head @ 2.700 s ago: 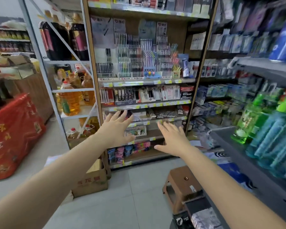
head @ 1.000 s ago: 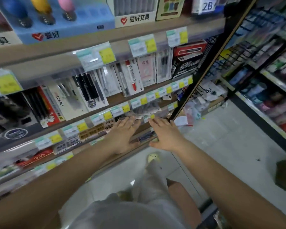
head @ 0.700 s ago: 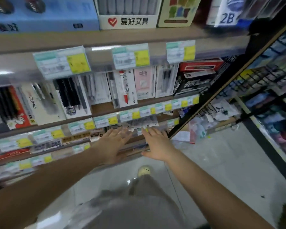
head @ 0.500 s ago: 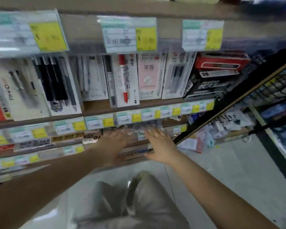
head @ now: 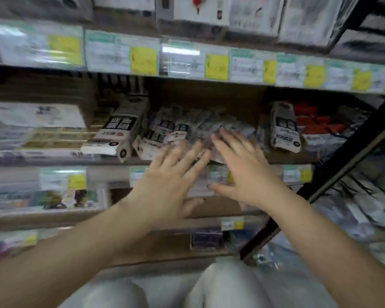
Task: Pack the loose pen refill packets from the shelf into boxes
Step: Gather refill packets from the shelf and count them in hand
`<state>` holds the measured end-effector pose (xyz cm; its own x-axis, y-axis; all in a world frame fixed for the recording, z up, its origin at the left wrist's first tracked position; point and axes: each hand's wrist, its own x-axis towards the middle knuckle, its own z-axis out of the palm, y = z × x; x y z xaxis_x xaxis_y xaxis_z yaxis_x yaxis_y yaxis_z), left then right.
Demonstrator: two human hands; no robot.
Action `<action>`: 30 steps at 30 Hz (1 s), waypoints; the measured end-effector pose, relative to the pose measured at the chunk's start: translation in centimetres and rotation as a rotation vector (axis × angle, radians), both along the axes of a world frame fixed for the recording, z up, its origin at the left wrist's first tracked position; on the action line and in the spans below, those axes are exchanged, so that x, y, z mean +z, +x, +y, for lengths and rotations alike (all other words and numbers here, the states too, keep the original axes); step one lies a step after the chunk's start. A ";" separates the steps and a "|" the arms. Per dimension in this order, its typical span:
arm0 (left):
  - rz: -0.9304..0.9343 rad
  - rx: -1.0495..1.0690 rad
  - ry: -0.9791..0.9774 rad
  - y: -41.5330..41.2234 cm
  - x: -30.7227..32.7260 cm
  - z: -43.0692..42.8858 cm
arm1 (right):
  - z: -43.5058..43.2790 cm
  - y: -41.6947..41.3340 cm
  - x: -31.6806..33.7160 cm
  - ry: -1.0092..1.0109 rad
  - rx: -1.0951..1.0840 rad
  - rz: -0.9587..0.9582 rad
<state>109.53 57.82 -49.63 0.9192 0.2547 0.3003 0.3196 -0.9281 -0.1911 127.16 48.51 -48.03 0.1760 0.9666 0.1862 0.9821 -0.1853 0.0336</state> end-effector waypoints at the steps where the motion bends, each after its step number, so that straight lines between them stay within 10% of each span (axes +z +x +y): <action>1: 0.007 0.068 -0.033 -0.3 0.1 -0.2 | -0.5 0.1 0.2 0.013 -0.011 0.027; 30: 0.211 0.668 -0.388 12.5 5.0 3.7 | -5.5 8.9 3.3 0.047 -0.067 0.120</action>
